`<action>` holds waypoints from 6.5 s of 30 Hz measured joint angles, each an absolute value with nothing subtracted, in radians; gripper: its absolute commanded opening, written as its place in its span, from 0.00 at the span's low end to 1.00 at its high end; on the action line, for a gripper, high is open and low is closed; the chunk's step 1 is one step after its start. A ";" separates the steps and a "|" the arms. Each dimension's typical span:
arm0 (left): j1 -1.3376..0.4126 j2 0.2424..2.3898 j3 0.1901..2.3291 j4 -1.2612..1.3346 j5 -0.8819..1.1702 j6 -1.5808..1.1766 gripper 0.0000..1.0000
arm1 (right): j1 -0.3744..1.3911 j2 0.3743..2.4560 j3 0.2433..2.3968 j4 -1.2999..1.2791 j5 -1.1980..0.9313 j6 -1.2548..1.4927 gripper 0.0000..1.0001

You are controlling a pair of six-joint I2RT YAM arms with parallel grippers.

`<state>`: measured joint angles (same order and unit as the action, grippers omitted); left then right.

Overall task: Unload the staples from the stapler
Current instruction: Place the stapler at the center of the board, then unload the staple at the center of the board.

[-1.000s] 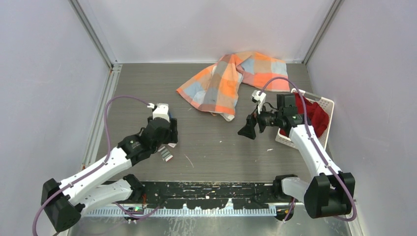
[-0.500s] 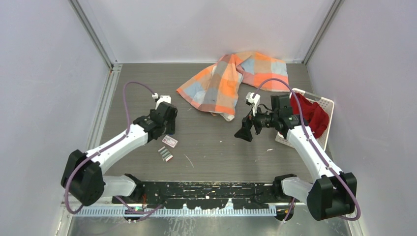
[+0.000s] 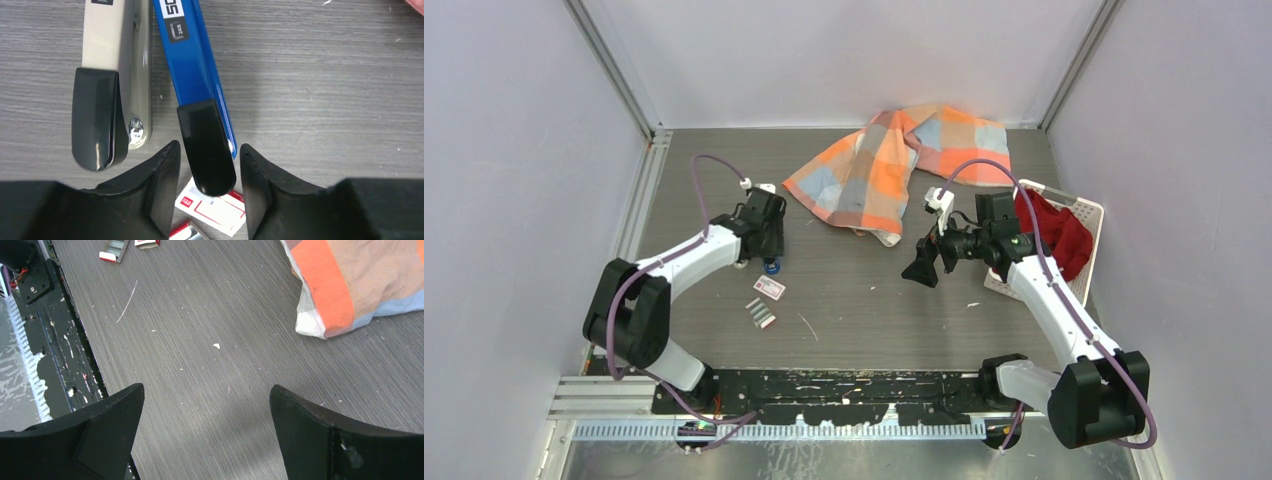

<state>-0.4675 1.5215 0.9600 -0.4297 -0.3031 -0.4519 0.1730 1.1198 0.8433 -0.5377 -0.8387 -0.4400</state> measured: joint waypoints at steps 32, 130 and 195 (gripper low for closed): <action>-0.837 1.464 0.925 -0.377 0.179 -0.118 0.00 | 0.173 1.120 0.843 -0.536 -0.869 -0.462 1.00; -0.944 1.456 0.273 1.234 0.366 -0.102 0.75 | 0.463 1.298 0.892 -0.640 -1.122 -1.069 0.01; -0.931 1.638 0.272 1.053 0.127 0.061 0.00 | 0.135 1.357 0.891 -0.720 -0.523 -1.256 0.01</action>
